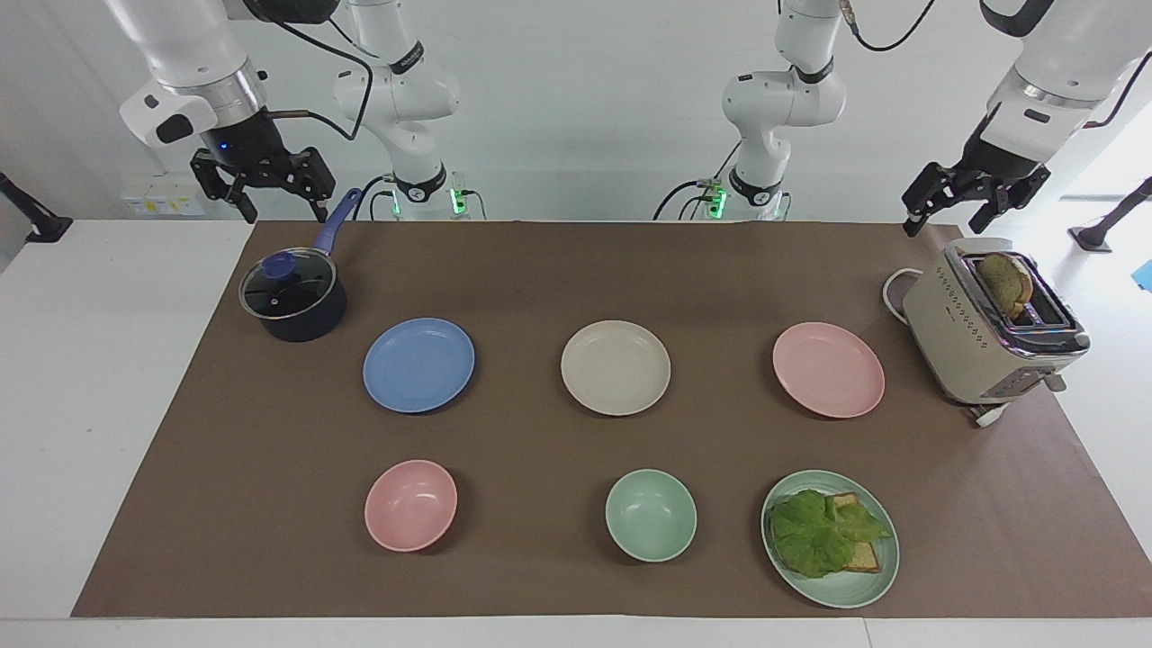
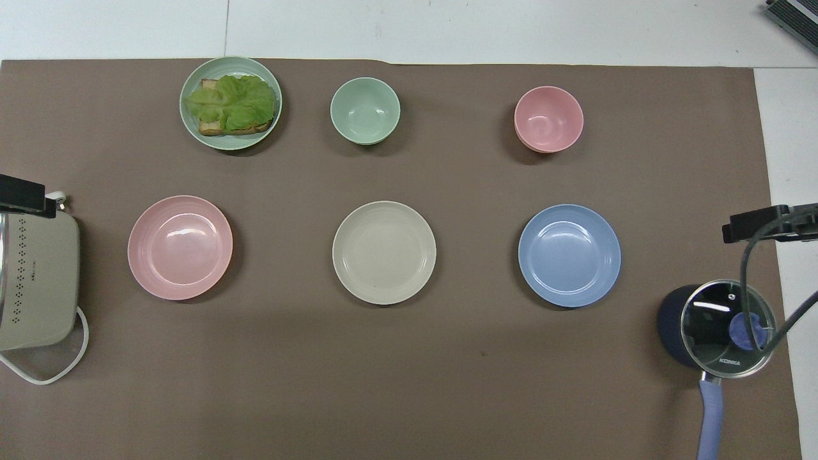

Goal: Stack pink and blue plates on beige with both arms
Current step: 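Move the left gripper toward the pink plate's rim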

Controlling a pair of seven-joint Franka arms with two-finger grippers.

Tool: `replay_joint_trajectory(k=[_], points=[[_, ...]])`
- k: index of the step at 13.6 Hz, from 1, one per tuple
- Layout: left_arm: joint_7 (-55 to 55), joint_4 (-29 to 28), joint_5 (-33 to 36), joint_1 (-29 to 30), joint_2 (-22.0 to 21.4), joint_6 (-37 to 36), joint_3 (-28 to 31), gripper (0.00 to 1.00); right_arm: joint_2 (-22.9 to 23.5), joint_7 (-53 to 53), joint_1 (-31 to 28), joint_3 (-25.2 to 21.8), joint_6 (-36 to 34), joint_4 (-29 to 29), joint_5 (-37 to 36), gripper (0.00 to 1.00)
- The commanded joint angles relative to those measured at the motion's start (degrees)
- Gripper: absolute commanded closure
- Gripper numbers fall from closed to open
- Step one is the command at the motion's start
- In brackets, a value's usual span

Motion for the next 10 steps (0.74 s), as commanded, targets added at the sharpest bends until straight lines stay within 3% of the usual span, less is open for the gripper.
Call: replay_joint_trajectory(k=[1, 5, 10], points=[[-0.08, 0.06, 1.06, 0.03, -0.61, -0.68, 0.25, 0.00, -0.06, -1.04, -0.74, 0.44, 0.20, 0.05, 0.12, 0.00], [-0.17, -2.04, 1.06, 0.03, -1.05, -0.33, 0.34, 0.00, -0.06, -1.04, -0.74, 0.44, 0.20, 0.05, 0.12, 0.00], [-0.26, -16.08, 0.98, 1.61, -2.02, 10.80, 0.69, 0.00, -0.06, -1.04, -0.74, 0.44, 0.20, 0.05, 0.12, 0.00]])
